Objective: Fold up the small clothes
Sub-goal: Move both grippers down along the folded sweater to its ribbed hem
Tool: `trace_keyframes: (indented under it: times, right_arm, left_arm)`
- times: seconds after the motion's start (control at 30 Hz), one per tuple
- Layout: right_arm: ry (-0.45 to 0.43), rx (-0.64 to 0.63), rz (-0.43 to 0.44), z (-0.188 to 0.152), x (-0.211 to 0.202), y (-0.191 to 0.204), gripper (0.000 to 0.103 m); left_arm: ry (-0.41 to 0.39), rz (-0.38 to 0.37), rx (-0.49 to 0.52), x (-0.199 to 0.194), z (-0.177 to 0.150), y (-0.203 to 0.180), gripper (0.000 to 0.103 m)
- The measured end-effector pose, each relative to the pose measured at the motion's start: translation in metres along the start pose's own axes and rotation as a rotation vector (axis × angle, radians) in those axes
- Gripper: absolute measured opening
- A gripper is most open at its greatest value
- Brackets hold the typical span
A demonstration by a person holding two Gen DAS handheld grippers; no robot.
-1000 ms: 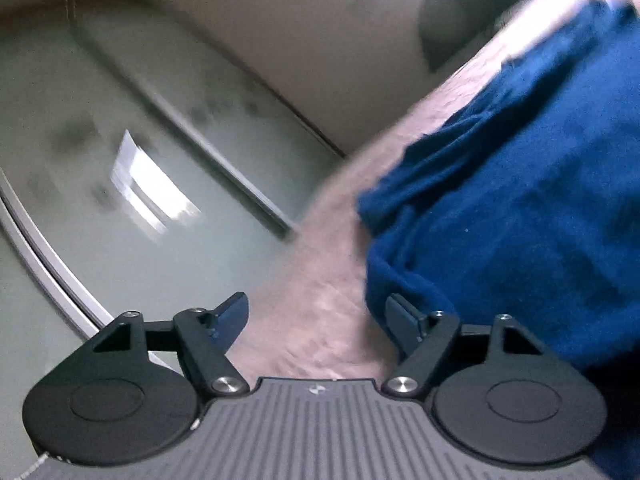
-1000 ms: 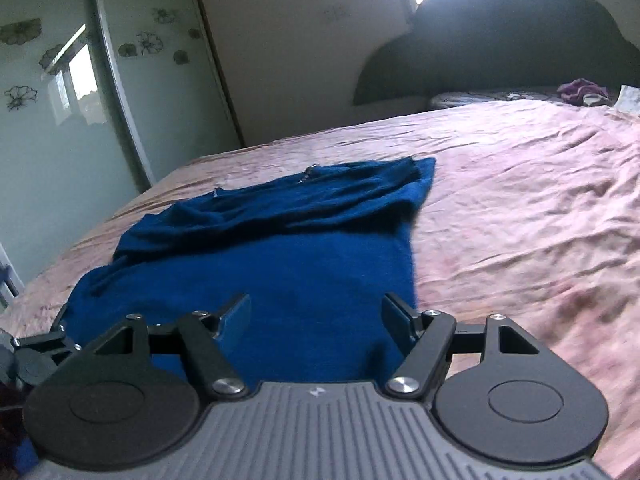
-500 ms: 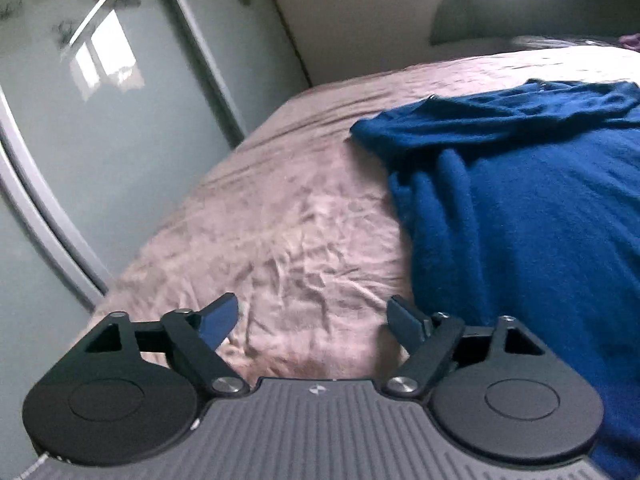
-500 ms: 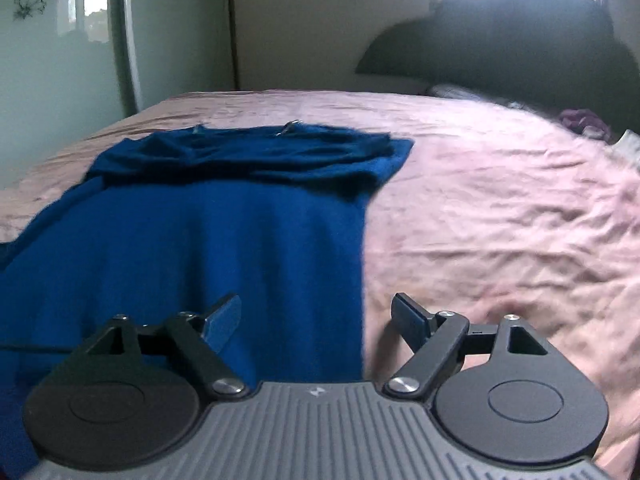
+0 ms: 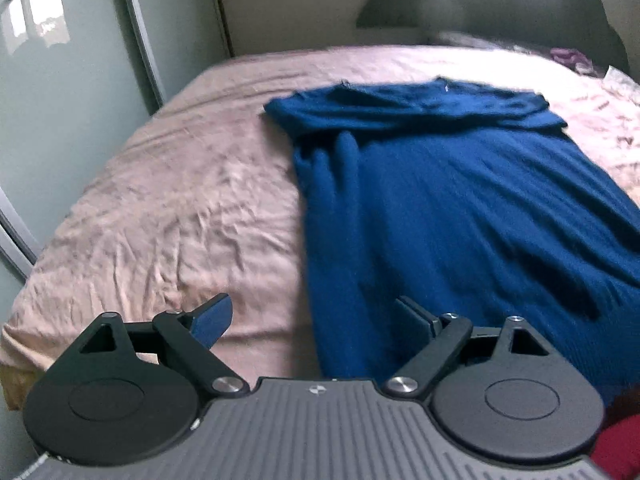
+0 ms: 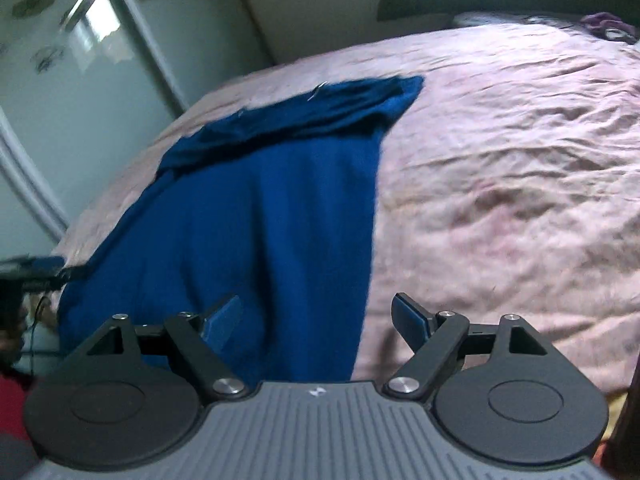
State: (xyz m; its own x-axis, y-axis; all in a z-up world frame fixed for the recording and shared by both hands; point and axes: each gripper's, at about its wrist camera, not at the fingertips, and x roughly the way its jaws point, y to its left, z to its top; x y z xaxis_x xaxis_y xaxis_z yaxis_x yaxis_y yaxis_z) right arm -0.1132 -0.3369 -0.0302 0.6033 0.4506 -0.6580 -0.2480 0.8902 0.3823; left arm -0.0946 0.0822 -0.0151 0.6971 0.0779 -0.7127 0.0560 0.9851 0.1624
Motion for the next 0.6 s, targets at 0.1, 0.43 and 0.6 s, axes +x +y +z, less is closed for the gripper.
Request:
trace_keyframes:
  times: [0.1,0.43,0.6]
  right_arm:
    - [0.069,-0.056,-0.002,-0.010,-0.003,0.007,0.083]
    - [0.086,-0.079,0.035,-0.028,-0.002,0.021,0.083]
    - [0.084,-0.058,0.142,-0.028,0.009,0.030,0.083]
  left_arm:
    - [0.032,-0.010,-0.004,-0.002,-0.006,-0.001,0.089]
    - [0.136,-0.084,-0.065,0.004,-0.011,0.001,0.076]
    - [0.144,-0.092,-0.062,0.003,-0.011,-0.003,0.076]
